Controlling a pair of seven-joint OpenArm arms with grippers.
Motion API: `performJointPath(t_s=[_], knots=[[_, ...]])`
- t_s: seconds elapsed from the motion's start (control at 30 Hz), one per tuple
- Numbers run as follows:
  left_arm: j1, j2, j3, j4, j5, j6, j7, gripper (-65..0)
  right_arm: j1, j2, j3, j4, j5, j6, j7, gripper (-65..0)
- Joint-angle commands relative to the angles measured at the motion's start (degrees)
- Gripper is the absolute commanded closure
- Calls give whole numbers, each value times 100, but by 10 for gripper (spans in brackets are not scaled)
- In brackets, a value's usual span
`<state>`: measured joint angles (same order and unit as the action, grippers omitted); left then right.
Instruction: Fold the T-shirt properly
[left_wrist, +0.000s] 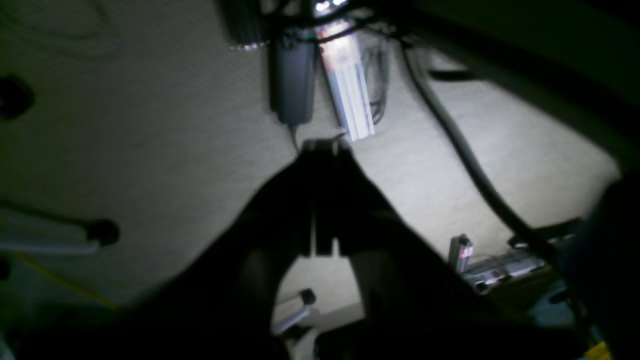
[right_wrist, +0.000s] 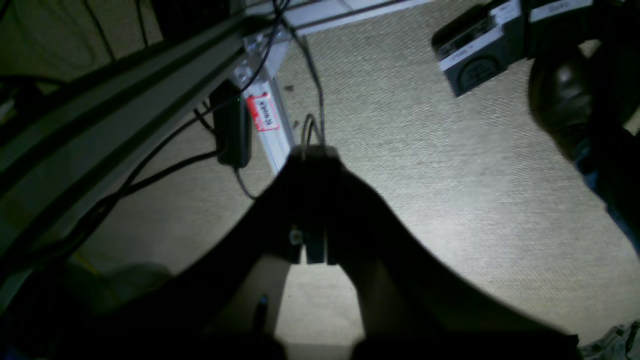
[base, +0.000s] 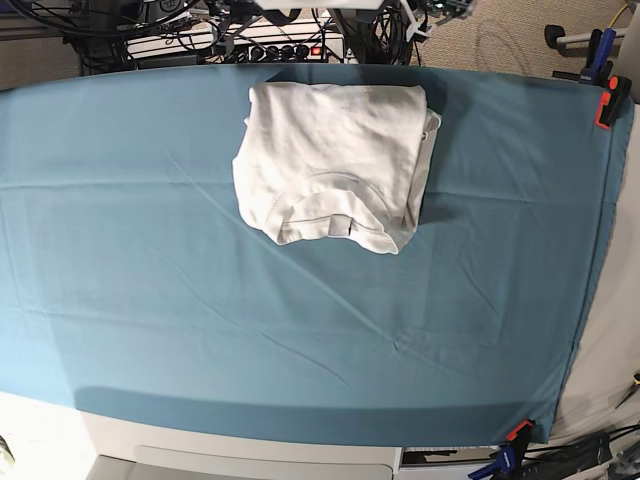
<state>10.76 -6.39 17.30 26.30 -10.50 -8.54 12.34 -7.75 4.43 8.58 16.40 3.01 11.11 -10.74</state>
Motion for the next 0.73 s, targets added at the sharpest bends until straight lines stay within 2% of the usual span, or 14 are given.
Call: performJointPath(t_s=[0.0, 0.17, 0.23, 0.3, 0.7], knots=[[-35, 184, 20, -72, -162, -44, -44, 0, -4, 48, 15, 13, 57, -85, 15, 0], [-256, 573, 20, -313, -385, 772, -85, 0, -4, 48, 15, 13, 664, -664, -118, 0], [-291, 660, 20, -313, -385, 1010, -85, 0, -4, 50, 15, 13, 656, -850, -127, 0], [-304, 671, 20, -313, -382, 1071, -85, 0, -4, 50, 15, 13, 634, -946, -125, 0], [-299, 529, 15, -328, -363, 1067, -76, 0, -4, 48, 15, 13, 422, -953, -232, 0]])
